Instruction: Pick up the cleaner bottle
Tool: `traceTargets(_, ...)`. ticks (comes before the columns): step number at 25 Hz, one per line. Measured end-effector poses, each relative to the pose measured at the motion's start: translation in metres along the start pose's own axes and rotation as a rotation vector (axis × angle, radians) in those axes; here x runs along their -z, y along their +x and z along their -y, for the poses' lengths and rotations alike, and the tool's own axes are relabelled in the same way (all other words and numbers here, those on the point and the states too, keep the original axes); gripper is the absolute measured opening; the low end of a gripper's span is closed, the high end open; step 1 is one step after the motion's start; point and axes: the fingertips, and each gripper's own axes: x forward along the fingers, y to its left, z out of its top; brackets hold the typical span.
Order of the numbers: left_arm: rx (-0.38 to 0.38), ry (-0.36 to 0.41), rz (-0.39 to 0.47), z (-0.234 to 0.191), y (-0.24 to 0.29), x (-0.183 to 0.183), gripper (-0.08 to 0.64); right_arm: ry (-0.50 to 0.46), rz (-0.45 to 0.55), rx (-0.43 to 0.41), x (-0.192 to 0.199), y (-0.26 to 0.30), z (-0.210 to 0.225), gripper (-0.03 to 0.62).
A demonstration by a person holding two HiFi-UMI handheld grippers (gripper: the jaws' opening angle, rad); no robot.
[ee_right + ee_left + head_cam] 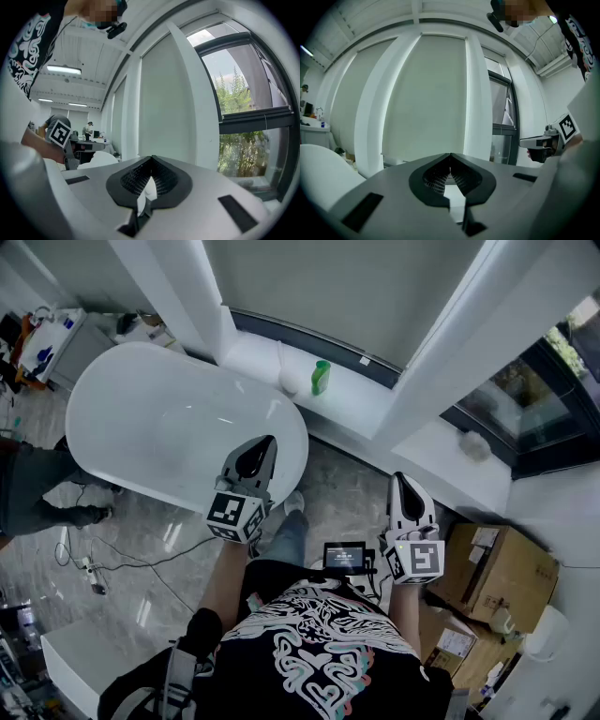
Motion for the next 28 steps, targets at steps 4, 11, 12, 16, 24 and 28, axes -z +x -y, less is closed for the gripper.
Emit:
traceTargets(4, -0.005, 0.021, 0.001, 0.036, -0.056, -0.003, 0.018, -0.005, 0.01, -0.021, 0.001, -0.055, -0.032, 0.026)
traceTargets(11, -0.009, 0.046, 0.033, 0.071, -0.096, -0.016, 0.018, 0.021, 0.029, -0.004, 0.001, -0.104, -0.043, 0.026)
traceTargets(12, -0.004, 0.049, 0.034, 0.075, -0.095, -0.018, 0.017, 0.026, 0.031, 0.002, 0.0, -0.106, -0.042, 0.026)
traceTargets(16, 0.018, 0.061, 0.031, 0.083, -0.08, -0.02, 0.018, 0.036, 0.039, 0.018, 0.0, -0.103, -0.034, 0.027)
traceTargets(24, 0.043, 0.063, 0.004, 0.051, -0.002, -0.01, 0.018, 0.032, 0.02, 0.026, 0.0, -0.039, -0.008, 0.027)
traceTargets(28, 0.062, 0.071, 0.0, 0.025, 0.045, -0.019, 0.018, 0.03, 0.011, 0.034, -0.008, 0.012, 0.009, 0.028)
